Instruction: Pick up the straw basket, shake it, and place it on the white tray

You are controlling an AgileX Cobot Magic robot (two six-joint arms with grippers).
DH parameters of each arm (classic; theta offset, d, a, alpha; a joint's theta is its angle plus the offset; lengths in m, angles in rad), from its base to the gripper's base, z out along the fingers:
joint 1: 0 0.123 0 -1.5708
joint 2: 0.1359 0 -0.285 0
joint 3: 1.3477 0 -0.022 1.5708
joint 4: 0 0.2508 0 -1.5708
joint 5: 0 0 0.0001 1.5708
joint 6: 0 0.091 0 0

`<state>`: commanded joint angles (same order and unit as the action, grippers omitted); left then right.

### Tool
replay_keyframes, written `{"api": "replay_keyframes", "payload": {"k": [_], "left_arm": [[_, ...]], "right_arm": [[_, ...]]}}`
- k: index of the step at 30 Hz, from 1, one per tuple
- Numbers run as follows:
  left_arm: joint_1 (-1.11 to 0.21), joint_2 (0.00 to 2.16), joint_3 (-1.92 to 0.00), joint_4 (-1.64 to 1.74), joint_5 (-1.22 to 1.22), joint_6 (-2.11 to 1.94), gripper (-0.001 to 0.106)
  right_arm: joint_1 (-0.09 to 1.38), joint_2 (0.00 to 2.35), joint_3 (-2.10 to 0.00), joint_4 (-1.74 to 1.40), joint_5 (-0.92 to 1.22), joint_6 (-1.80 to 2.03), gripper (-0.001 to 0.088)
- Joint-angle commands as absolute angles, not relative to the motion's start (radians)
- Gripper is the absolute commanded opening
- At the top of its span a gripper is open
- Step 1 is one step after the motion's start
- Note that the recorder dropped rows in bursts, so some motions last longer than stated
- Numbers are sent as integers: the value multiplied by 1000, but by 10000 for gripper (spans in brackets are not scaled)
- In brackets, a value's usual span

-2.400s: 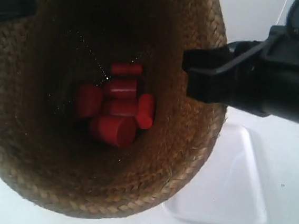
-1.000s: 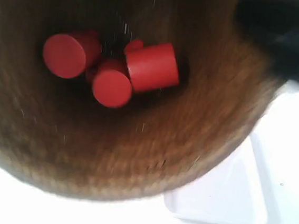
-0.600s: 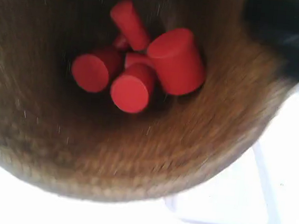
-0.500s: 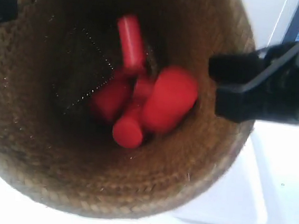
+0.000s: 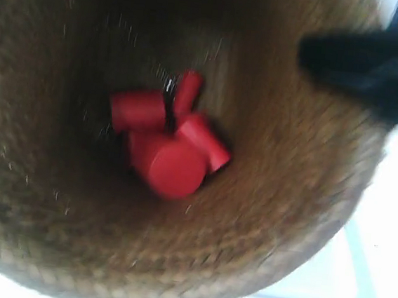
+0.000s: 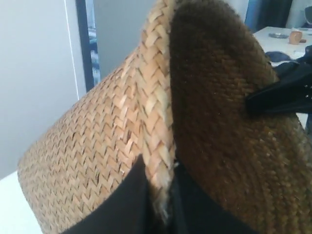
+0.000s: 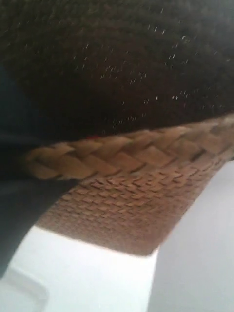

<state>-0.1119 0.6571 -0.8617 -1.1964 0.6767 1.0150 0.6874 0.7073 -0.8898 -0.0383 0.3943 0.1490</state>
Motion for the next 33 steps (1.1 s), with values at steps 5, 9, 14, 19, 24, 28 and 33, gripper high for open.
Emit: {"api": "replay_keyframes", "payload": {"k": [5, 9, 14, 19, 24, 28, 33], "left_arm": [[-112, 695, -825, -1325, 624, 1050, 0], [-112, 637, -951, -1268, 756, 1046, 0], [-112, 685, -802, -1201, 649, 1025, 0], [-112, 621, -937, -1201, 732, 1001, 0], [-112, 688, -804, -1264, 595, 992, 0], [-112, 617, -969, -1208, 752, 1018, 0], [-112, 683, -886, -1269, 745, 968, 0]], "right_arm": [[690, 834, -848, -96, 476, 162, 0], [708, 756, -954, 131, 485, 77, 0], [706, 835, -860, -171, 416, 63, 0], [719, 767, -1028, -40, 525, 210, 0], [698, 858, -873, -224, 406, 300, 0], [717, 702, -956, -188, 419, 302, 0], [704, 735, -850, -369, 345, 603, 0]]}}
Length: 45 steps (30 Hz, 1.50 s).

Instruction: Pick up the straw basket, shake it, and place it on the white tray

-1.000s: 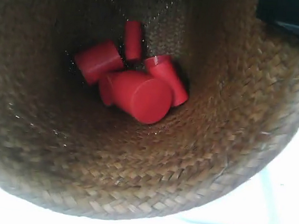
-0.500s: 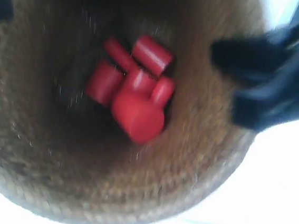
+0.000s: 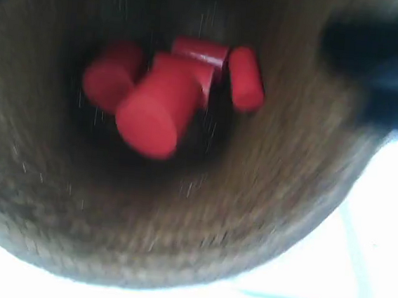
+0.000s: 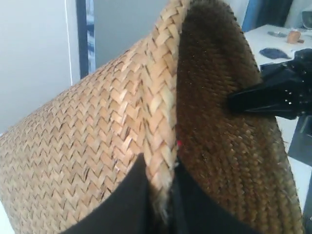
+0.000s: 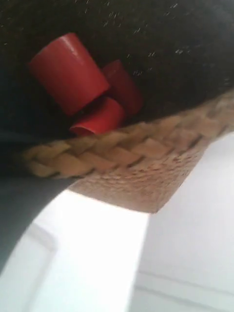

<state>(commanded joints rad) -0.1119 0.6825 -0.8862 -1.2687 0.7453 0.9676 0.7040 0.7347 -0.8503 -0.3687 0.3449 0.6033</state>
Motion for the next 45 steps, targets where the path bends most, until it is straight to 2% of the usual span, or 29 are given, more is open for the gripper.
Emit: {"api": "replay_keyframes", "payload": {"k": [1, 3, 6, 8, 11, 13, 16, 22, 30, 38, 45], "left_arm": [[-112, 657, -944, -1277, 759, 972, 0], [-112, 643, -954, -1265, 743, 1019, 0], [-112, 706, -804, -1266, 663, 1049, 0], [-112, 734, -769, -1304, 651, 994, 0], [-112, 691, -849, -1347, 733, 1068, 0], [-112, 677, -848, -1266, 662, 1095, 0], [-112, 712, -769, -1218, 591, 1006, 0], [-112, 701, -769, -1210, 589, 883, 0], [-112, 857, -771, -1001, 489, 559, 0], [-112, 1043, -956, -809, 676, 389, 0], [-112, 1201, -1164, -551, 868, 182, 0]], "right_arm": [[709, 678, -870, -366, 261, 603, 0], [707, 650, -858, -393, 275, 590, 0], [696, 744, -764, -502, 385, 611, 0], [696, 784, -749, -492, 425, 639, 0], [715, 701, -843, -357, 342, 578, 0], [708, 690, -844, -487, 327, 571, 0], [697, 816, -842, -509, 494, 649, 0], [697, 825, -875, -485, 510, 684, 0], [691, 1016, -931, -483, 610, 716, 0], [625, 1212, -1165, -466, 730, 612, 0], [498, 1310, -1342, -260, 892, 358, 0]]}}
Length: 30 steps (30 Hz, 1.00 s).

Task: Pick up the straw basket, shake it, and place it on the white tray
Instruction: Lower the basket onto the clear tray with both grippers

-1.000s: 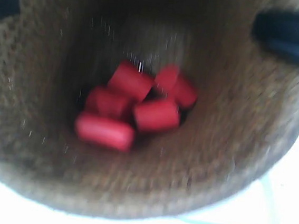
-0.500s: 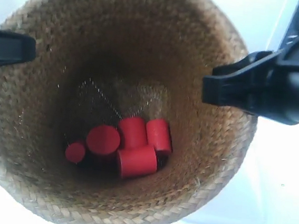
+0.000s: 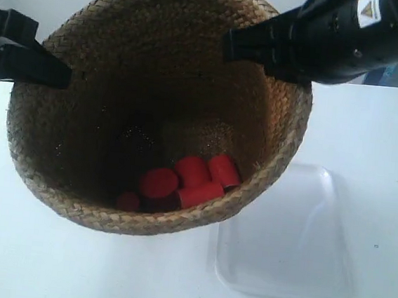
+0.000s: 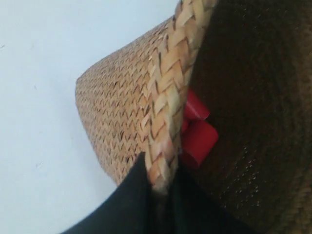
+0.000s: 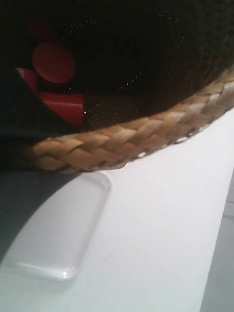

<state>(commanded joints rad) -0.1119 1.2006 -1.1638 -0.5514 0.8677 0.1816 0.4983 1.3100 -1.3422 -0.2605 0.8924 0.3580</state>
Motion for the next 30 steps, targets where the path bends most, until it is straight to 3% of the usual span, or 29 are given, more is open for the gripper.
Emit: {"api": "replay_keyframes", "payload": {"k": [6, 11, 20, 30], "left_arm": [[-114, 1277, -1269, -626, 965, 175, 0], [-196, 1288, -1305, -633, 888, 173, 0], [-454, 1437, -1348, -557, 767, 58, 0], [-491, 1599, -1492, -536, 728, 10, 0]], "right_arm": [[362, 1398, -1477, -127, 1218, 180, 0], [287, 1400, -1517, -45, 1221, 96, 0], [87, 1399, -1515, 92, 1221, 14, 0], [-61, 1397, -1512, 119, 1221, -22, 0]]}}
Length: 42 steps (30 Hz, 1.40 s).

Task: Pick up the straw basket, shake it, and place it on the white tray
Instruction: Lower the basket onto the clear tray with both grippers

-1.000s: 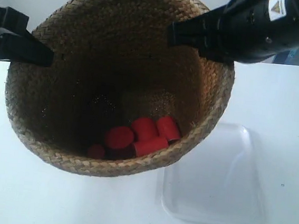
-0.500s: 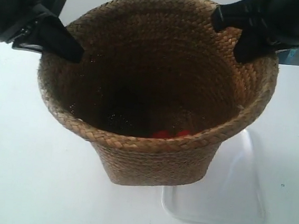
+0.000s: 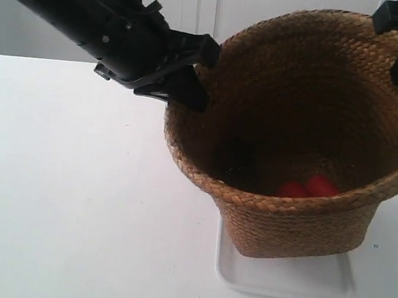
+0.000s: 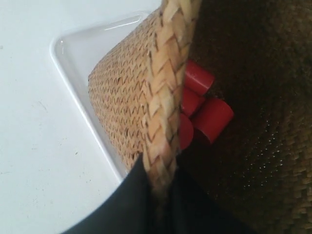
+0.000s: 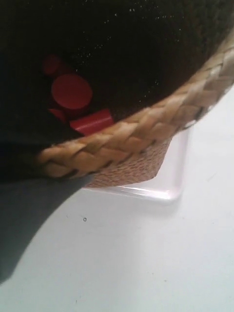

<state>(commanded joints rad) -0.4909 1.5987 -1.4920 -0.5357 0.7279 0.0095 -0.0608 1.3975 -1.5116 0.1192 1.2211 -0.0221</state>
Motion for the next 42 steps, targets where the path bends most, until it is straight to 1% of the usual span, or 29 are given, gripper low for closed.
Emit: {"api": "replay_keyframes", "payload": {"k": [4, 12, 21, 30, 32, 34, 36, 38, 40, 42], "left_arm": [[-491, 1658, -1554, -528, 782, 7, 0], [-491, 1685, -1558, -508, 767, 7, 0], [-491, 1685, -1558, -508, 709, 24, 0], [-549, 1723, -1558, -507, 684, 49, 0], [-550, 1723, -1558, -507, 684, 60, 16], [-550, 1721, -1558, -507, 679, 60, 76], [-546, 1716, -1558, -501, 679, 60, 160], [-546, 1716, -1558, -485, 679, 60, 273], [-544, 1716, -1558, -483, 679, 55, 388], [-544, 1716, -1558, -483, 679, 48, 469]], "right_arm": [[-61, 1397, -1480, 122, 1221, -15, 0], [-61, 1395, -1328, 86, 1221, 29, 0], [-61, 1395, -1316, 62, 1205, 29, 0], [-61, 1399, -1316, 41, 1194, 35, 0], [-61, 1399, -1316, 33, 1199, 35, 3], [-61, 1399, -1316, 33, 1198, 35, 46], [-61, 1399, -1316, 37, 1201, 35, 126], [-61, 1399, -1316, 40, 1201, 35, 216], [-61, 1399, -1316, 40, 1199, 28, 328], [-61, 1399, -1316, 42, 1199, 22, 437]]}}
